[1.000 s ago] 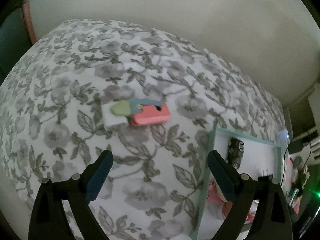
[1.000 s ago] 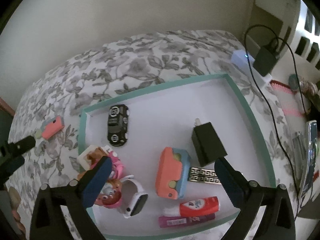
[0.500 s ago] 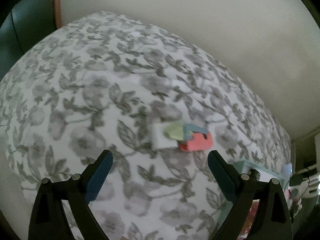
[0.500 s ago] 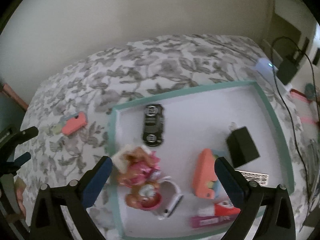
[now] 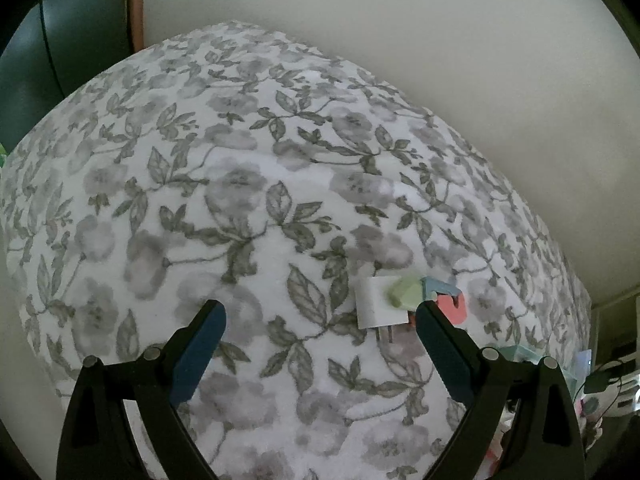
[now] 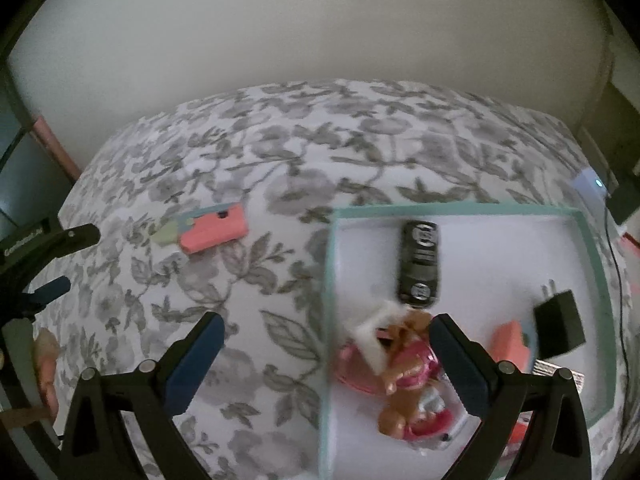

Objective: Organize rigid objects
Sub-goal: 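Withdraw both tools from the tray toward the remaining pile, then grasp white charger with left tool while right tool grasps coral-blue folding toy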

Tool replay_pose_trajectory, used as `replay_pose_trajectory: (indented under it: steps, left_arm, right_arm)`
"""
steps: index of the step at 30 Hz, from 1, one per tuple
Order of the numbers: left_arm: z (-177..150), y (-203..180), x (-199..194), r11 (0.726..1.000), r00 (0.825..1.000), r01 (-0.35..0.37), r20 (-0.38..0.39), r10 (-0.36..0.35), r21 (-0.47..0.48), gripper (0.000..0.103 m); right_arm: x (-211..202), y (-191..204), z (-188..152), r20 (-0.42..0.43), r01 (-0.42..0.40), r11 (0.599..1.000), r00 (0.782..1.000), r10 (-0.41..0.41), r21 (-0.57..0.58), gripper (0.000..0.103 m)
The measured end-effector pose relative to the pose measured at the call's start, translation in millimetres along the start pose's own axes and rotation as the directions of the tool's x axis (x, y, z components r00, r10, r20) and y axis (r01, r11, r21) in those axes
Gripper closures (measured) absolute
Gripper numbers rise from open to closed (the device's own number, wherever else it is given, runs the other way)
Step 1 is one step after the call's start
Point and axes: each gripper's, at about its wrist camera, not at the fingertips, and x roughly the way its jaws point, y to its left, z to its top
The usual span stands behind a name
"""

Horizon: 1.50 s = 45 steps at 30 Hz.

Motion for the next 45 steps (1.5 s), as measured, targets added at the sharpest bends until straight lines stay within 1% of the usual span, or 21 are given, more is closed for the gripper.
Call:
replay_pose_trajectory:
  steps: [3,7,11,13,18,23,26,29,34,41,45]
  left_arm:
    - [2,-1,7,1.000,1.000,0.004,-0.016,-0.004,0.004,0.007]
    - [4,-3,20,1.000,0.999,0.008,-0.050,-0.008,0.008,0.007]
    - [5,-2,35,1.000,0.996,-0.011,-0.083,0.011,0.009,0.007]
    - [6,1,41,1.000,0.995,-0.014,-0.098,0.013,-0.008,0.007]
    - [9,8,49,0.998,0.994,-0.022,-0.105,0.017,-0.051,0.007]
    - [8,11,62,0.996,0.990,-0.026,-0.139,0.014,-0.083,0.007]
    - [9,9,65,0.995,0.990,-0.023,-0.139,0.010,-0.093,0.007]
    - [9,9,70,0.994,0.990,-0.030,-0.139,0.015,-0.105,0.007]
    - [9,8,82,0.991,0.987,-0.030,-0.160,0.009,-0.127,0.007]
    - [11,14,80,0.991,0.988,-0.028,-0.157,0.007,-0.134,0.007]
    - [12,18,80,0.989,0.988,-0.035,-0.157,0.012,-0.141,0.007]
  right_arm:
    - [4,9,3,0.001,-0.011,1.000,1.000,0.011,-0.010,0.000]
    - [6,19,14,0.027,-0.029,0.999,0.999,0.030,-0.020,0.000]
    - [17,28,26,0.026,-0.062,0.998,0.998,0.063,-0.016,0.000]
    - [25,32,31,0.021,-0.064,0.998,0.998,0.064,-0.023,0.000]
    - [43,43,41,0.009,-0.084,0.996,0.996,0.085,-0.027,0.000]
    - [63,51,48,-0.006,-0.100,0.995,0.995,0.100,-0.015,0.000]
    - [75,55,50,-0.020,-0.114,0.993,0.993,0.114,-0.011,0.000]
    - [88,59,51,-0.038,-0.112,0.993,0.993,0.111,-0.024,0.000]
    - [104,66,50,-0.064,-0.121,0.992,0.991,0.118,-0.046,0.000]
    - [113,78,53,-0.069,-0.139,0.987,0.989,0.133,-0.078,0.000]
    - [119,82,54,-0.064,-0.156,0.985,0.986,0.151,-0.076,0.002]
